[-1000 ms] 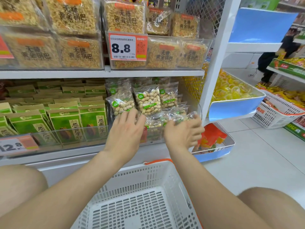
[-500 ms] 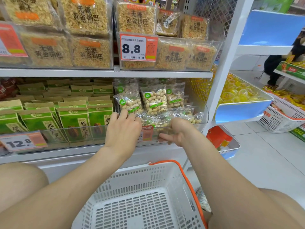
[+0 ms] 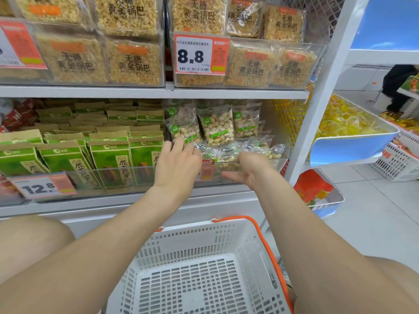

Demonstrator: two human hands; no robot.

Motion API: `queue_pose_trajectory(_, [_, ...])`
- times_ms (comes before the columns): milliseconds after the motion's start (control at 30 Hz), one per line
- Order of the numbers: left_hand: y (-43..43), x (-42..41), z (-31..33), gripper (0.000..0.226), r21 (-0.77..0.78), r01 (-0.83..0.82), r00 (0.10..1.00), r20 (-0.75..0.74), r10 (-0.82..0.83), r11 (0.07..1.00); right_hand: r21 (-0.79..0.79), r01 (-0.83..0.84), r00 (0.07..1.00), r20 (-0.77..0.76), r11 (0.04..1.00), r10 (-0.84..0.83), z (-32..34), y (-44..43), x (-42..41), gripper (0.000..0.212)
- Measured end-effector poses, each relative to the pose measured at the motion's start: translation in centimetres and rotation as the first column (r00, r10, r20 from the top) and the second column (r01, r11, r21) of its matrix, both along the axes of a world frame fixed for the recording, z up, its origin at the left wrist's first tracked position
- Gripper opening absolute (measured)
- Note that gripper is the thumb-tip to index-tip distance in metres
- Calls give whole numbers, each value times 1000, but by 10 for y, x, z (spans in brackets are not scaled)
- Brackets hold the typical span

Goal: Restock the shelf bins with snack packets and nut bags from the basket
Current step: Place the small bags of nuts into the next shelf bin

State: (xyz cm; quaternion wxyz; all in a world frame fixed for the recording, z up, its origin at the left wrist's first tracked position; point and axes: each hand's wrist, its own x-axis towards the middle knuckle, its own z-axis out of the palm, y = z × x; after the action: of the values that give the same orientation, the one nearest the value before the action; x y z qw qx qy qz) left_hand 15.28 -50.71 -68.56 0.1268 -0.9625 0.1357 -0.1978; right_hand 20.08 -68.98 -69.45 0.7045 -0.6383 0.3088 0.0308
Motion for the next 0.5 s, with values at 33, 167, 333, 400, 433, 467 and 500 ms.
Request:
queue_pose_trajectory(33, [2, 0, 0, 28, -11, -3, 1000, -10, 3, 1000, -8, -9, 1000, 4, 1000, 9, 1, 0, -3, 43])
queue_pose_trajectory(167, [9, 2, -6, 26, -42, 55, 998, 12, -55, 998, -228, -41, 999, 0, 973, 42, 4, 20, -22, 28])
queue_pose_trajectory(333, [31, -14, 6, 24, -231, 42, 990, 142, -9, 972, -450, -319, 941, -43, 834, 337, 30, 80, -77, 31])
queue_pose_trajectory(400, [50, -23, 13, 31, -310, -48, 986, 137, 95, 949, -746, -421, 859, -145, 517, 491, 36, 94, -93, 25])
queue_pose_trajectory(433, [60, -26, 14, 36, -331, -104, 981, 120, 151, 938, -844, -396, 841, -174, 362, 512, 38, 100, -98, 23])
queue_pose_trajectory(467, [72, -29, 13, 43, -338, -162, 973, 99, 207, 927, -901, -356, 828, -181, 249, 531, 39, 107, -99, 23])
queue_pose_trajectory(500, [83, -31, 12, 52, -335, -217, 964, 76, 256, 917, -929, -307, 817, -145, 208, 558, 37, 115, -97, 24])
